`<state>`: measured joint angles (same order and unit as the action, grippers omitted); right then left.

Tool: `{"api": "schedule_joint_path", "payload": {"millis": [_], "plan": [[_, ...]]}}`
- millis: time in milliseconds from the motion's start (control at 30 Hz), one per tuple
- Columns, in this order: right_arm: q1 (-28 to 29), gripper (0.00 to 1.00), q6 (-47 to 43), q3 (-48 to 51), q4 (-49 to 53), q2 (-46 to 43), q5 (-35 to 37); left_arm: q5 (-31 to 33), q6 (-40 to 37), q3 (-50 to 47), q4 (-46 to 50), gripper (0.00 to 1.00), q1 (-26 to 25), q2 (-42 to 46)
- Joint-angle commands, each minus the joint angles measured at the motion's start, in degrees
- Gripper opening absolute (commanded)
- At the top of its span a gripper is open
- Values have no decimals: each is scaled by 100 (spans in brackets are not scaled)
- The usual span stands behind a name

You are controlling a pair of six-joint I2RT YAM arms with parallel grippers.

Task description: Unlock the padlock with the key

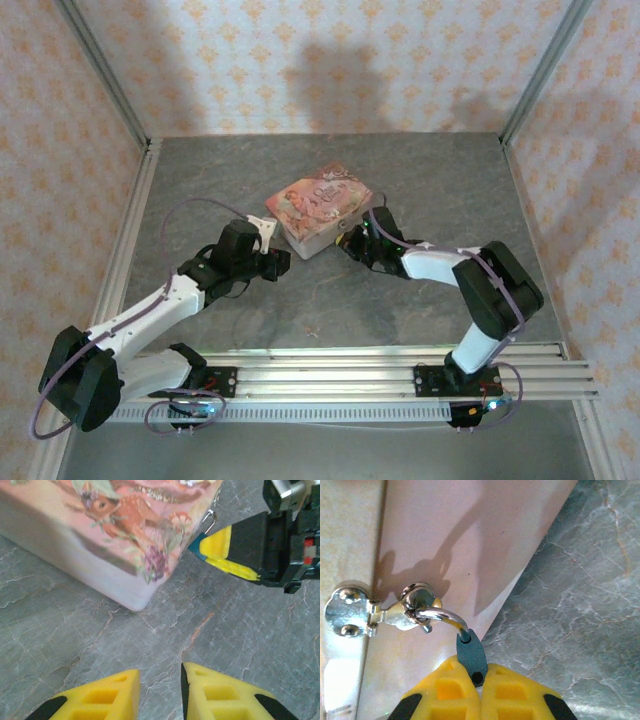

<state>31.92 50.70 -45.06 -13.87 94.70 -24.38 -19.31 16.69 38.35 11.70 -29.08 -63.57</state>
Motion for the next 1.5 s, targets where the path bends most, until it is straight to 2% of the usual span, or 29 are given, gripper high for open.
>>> {"api": "schedule_joint_path", "payload": {"millis": [0,67,167,400,467,567,767,967,1100,1333,1467], "plan": [[-115,0,132,-207,6,-177,107,124,98,-123,72,28,42,160],[-125,0,-69,-329,105,-123,-108,129,95,-156,78,28,37,210],[-185,0,-453,-705,470,212,-885,134,67,-211,78,29,42,266],[-221,0,-579,-957,580,915,-2471,156,69,-240,57,29,44,303],[-222,0,-758,-1085,892,1053,-2700,156,71,-240,34,29,44,288],[-268,0,-823,-1000,1136,962,-2303,140,87,-214,16,29,49,269],[-397,0,104,-348,-44,459,-1677,138,106,-222,17,29,50,266],[-397,0,619,-361,-274,96,-1208,136,132,-292,-36,29,43,286],[-402,0,961,-522,-321,143,-1165,138,142,-315,-45,29,46,284],[-424,0,835,-483,-45,302,-979,169,90,-337,39,29,51,358],[-349,0,195,-162,496,-217,-666,306,32,-315,199,29,52,498]]}}
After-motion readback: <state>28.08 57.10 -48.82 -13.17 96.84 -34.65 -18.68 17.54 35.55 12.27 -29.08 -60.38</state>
